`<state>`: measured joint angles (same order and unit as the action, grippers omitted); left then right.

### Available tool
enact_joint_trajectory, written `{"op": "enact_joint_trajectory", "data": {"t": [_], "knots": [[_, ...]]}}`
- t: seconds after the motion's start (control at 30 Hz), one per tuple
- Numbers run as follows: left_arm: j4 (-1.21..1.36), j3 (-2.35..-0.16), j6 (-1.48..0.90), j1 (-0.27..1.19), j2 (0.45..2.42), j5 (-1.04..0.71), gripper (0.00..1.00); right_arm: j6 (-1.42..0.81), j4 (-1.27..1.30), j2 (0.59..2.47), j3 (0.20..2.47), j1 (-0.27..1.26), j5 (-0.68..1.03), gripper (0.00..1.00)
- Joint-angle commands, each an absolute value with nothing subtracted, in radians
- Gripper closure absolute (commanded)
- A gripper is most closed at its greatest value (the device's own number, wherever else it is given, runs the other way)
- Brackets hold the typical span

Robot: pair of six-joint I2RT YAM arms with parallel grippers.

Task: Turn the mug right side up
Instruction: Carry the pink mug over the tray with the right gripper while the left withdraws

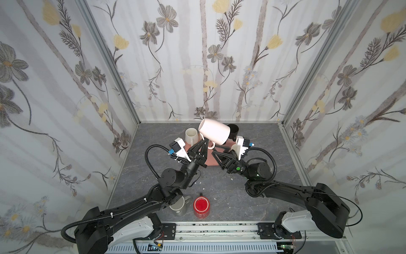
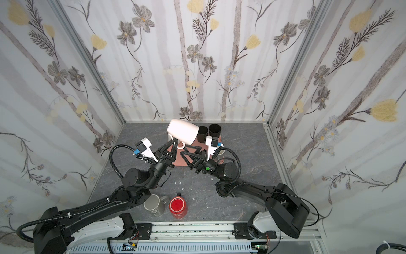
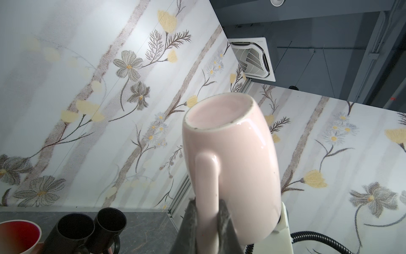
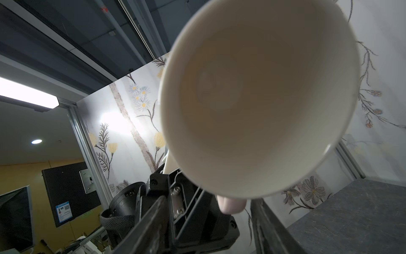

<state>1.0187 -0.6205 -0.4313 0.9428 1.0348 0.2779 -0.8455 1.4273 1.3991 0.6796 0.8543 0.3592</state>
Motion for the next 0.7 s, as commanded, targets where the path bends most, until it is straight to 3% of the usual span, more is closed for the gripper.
{"op": "enact_joint_trajectory", "data": {"t": [0.0, 0.27, 0.43, 0.5, 0.53, 0.6, 0.67], "knots": [[1.158, -0.622, -0.464, 0.943, 1.037, 0.256, 1.00, -0.875, 1.508, 1.434, 0.719, 0.857, 0.360, 0.45], [1.143, -0.623, -0.477, 0.944, 1.041, 0.264, 1.00, -0.912, 1.593, 1.490, 0.746, 0.857, 0.357, 0.69], [1.120, -0.617, -0.479, 0.944, 1.039, 0.280, 1.00, -0.909, 1.576, 1.481, 0.746, 0.855, 0.343, 1.00], [1.076, -0.623, -0.482, 0.942, 1.030, 0.300, 0.98, -0.890, 1.534, 1.456, 0.737, 0.853, 0.315, 1.00], [1.062, -0.620, -0.483, 0.943, 1.024, 0.307, 0.85, -0.882, 1.512, 1.442, 0.726, 0.848, 0.306, 1.00], [1.041, -0.600, -0.489, 0.943, 1.003, 0.335, 0.38, -0.866, 1.430, 1.397, 0.696, 0.836, 0.273, 1.00], [0.992, -0.591, -0.487, 0.942, 0.979, 0.366, 0.14, -0.849, 1.326, 1.345, 0.672, 0.827, 0.254, 1.00]]}}
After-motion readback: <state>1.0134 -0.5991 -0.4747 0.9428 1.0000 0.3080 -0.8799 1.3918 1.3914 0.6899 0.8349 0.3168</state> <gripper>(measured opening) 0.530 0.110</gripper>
